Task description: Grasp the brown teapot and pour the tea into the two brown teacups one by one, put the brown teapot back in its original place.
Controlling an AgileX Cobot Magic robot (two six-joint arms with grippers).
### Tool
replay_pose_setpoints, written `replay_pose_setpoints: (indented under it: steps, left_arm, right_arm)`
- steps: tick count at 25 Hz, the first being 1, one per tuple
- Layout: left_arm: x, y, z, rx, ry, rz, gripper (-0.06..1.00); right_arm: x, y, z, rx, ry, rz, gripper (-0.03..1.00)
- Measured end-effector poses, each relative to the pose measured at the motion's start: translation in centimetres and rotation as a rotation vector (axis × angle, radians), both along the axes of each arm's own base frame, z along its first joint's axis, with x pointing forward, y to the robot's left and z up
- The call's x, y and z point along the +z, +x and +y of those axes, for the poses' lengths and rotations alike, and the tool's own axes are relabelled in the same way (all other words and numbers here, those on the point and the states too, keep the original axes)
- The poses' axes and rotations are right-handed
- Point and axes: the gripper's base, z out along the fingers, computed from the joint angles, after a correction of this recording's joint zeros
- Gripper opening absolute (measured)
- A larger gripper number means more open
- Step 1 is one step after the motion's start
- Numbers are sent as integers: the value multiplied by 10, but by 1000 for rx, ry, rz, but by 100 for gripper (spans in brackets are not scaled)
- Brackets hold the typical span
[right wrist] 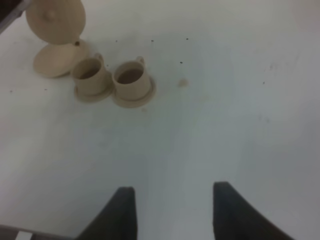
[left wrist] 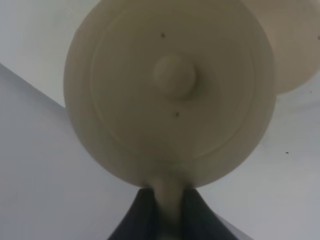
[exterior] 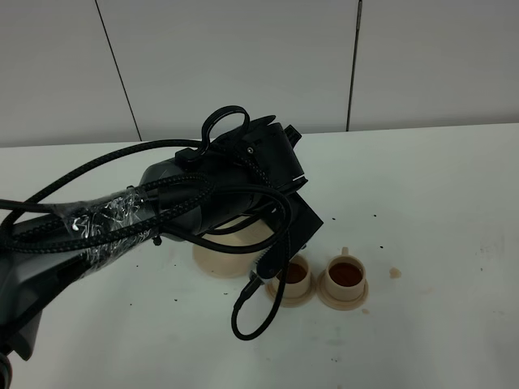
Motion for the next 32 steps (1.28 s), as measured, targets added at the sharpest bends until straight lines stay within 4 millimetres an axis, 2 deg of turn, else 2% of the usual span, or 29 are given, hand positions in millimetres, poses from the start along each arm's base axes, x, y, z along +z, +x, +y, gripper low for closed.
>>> replay_pose_setpoints:
  steps: [32]
  left_arm:
    - [2, 0, -2, -21, 27, -30, 17]
  right_arm:
    - [0, 0, 0, 0, 0, 0, 35]
